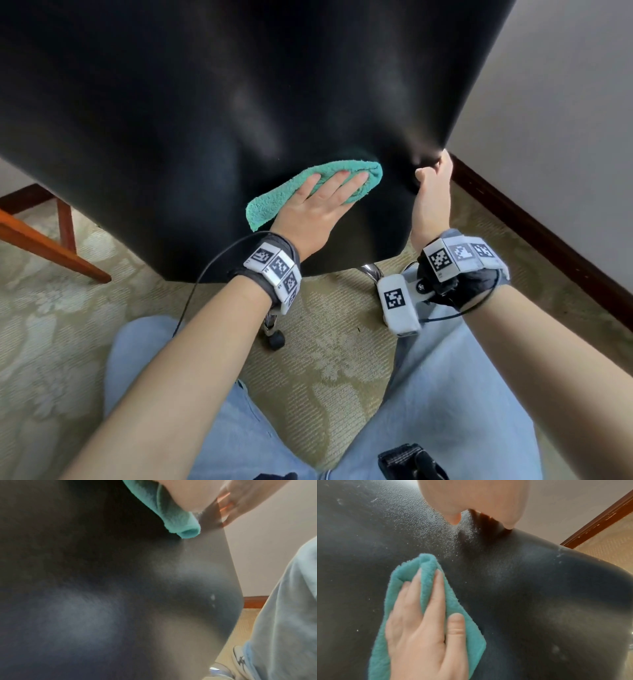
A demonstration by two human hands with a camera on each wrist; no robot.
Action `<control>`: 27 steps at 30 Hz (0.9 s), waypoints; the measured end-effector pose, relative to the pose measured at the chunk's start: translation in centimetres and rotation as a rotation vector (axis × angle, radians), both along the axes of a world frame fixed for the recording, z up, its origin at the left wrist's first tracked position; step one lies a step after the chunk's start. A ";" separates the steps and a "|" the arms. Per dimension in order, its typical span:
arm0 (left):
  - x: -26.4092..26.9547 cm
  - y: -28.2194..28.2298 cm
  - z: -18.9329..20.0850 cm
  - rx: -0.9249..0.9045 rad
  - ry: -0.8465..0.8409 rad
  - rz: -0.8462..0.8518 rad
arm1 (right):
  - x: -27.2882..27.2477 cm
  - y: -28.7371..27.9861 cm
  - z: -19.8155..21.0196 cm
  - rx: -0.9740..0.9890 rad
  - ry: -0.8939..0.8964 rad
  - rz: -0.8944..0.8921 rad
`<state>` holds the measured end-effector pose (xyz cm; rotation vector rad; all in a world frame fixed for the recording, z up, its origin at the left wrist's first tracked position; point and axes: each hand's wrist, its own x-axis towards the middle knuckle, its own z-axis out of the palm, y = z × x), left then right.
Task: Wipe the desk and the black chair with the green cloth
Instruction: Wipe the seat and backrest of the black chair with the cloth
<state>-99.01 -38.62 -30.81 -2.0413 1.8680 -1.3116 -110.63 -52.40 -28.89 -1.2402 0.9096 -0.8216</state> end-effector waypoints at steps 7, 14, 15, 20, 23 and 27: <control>-1.4 -0.2 -1.3 -0.153 -0.046 0.223 | -0.5 0.5 -0.1 -0.063 -0.019 0.015; -1.4 -0.9 1.7 -0.310 0.014 0.269 | -0.5 0.9 -0.6 -0.108 -0.028 0.003; -1.4 -1.0 1.6 -0.285 -0.018 0.264 | -0.5 0.9 -0.7 -0.107 -0.027 -0.002; -1.2 -1.3 -0.7 -0.126 -0.095 0.177 | -0.8 0.5 -0.6 -0.090 -0.023 0.033; -1.2 -1.4 -2.3 -0.040 -0.096 0.112 | -1.0 0.5 -0.4 -0.064 -0.012 0.045; -1.3 -1.0 -3.8 0.157 0.005 -0.013 | -1.3 0.3 -0.3 -0.024 -0.034 0.065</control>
